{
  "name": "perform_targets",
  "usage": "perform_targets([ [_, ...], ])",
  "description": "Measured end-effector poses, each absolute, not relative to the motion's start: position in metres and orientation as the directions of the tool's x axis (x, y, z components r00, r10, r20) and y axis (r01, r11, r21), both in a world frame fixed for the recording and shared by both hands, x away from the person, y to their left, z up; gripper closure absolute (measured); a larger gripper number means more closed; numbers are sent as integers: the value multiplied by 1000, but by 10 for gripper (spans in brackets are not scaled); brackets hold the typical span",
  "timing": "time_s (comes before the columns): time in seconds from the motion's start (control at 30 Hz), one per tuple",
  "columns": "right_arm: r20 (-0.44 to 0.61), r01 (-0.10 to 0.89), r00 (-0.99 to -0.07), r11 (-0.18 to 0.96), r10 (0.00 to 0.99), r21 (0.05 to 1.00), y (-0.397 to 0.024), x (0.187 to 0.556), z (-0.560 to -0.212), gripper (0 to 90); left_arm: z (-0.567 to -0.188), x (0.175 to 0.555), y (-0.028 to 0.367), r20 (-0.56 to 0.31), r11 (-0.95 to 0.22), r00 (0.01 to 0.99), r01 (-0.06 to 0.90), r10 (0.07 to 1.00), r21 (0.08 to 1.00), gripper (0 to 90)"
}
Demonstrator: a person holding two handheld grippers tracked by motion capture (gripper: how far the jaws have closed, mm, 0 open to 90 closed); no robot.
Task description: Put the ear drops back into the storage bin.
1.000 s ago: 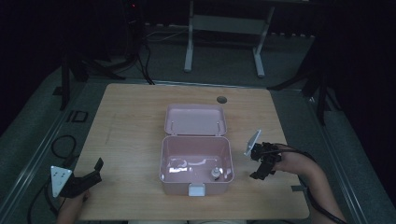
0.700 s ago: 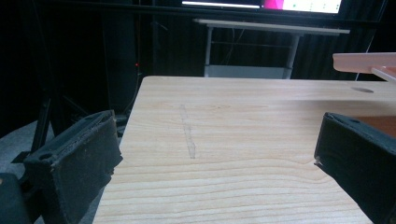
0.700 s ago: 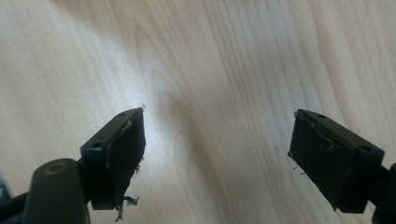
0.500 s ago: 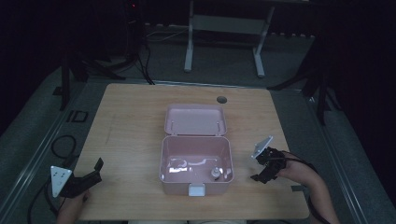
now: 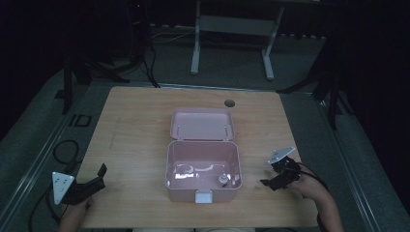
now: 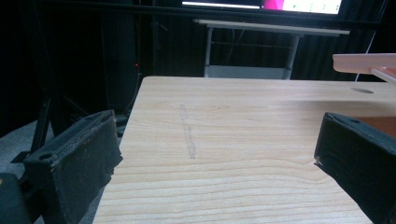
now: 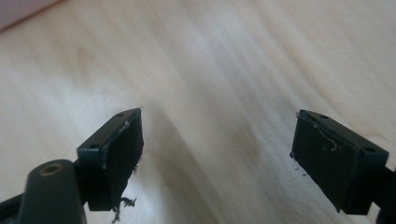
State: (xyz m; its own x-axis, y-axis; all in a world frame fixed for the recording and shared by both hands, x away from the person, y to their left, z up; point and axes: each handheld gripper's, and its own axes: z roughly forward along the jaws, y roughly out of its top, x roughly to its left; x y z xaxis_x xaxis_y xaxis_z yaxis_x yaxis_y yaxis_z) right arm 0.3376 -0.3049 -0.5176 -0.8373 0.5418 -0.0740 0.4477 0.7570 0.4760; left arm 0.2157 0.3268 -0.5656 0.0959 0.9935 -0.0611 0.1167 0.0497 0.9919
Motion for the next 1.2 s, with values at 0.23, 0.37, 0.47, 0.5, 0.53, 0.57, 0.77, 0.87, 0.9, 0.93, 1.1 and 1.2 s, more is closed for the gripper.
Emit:
perform_targets([
  [0.23, -100, 494, -749, 653, 655, 574, -311, 337, -526, 137, -566, 216, 327, -60, 49, 97, 115, 993, 992, 4],
  [0.37, -110, 531, -673, 581, 732, 617, -314, 336, -531, 137, -566, 216, 327, -59, 48, 97, 114, 994, 992, 4],
  [0.47, -153, 532, -618, 553, 771, 641, -313, 335, -536, 137, -566, 216, 327, -59, 48, 97, 115, 994, 992, 4],
  [0.5, -179, 528, -605, 558, 776, 640, -312, 334, -538, 137, -566, 216, 327, -59, 48, 96, 114, 994, 992, 4],
  [0.53, -192, 528, -588, 553, 786, 645, -310, 333, -539, 135, -566, 216, 326, -59, 48, 96, 115, 994, 992, 4],
  [0.57, -195, 529, -576, 545, 794, 651, -310, 333, -540, 134, -566, 216, 327, -59, 47, 96, 115, 994, 992, 4],
  [0.77, -178, 535, -474, 443, 862, 720, -310, 331, -544, 134, -566, 216, 327, -59, 48, 97, 114, 994, 992, 4],
  [0.87, -180, 526, -423, 403, 888, 749, -311, 330, -546, 133, -566, 216, 326, -59, 48, 97, 114, 994, 992, 4],
  [0.9, -177, 526, -402, 384, 899, 759, -311, 329, -546, 133, -566, 216, 326, -58, 47, 97, 114, 994, 992, 4],
  [0.93, -174, 525, -387, 371, 906, 766, -311, 329, -547, 133, -566, 216, 326, -59, 48, 98, 114, 993, 992, 4],
  [1.1, -194, 517, -290, 324, 937, 792, -310, 326, -551, 133, -566, 216, 327, -60, 49, 99, 114, 993, 992, 4],
  [1.2, -186, 514, -252, 294, 950, 806, -312, 325, -552, 133, -566, 216, 326, -58, 47, 99, 113, 993, 992, 4],
])
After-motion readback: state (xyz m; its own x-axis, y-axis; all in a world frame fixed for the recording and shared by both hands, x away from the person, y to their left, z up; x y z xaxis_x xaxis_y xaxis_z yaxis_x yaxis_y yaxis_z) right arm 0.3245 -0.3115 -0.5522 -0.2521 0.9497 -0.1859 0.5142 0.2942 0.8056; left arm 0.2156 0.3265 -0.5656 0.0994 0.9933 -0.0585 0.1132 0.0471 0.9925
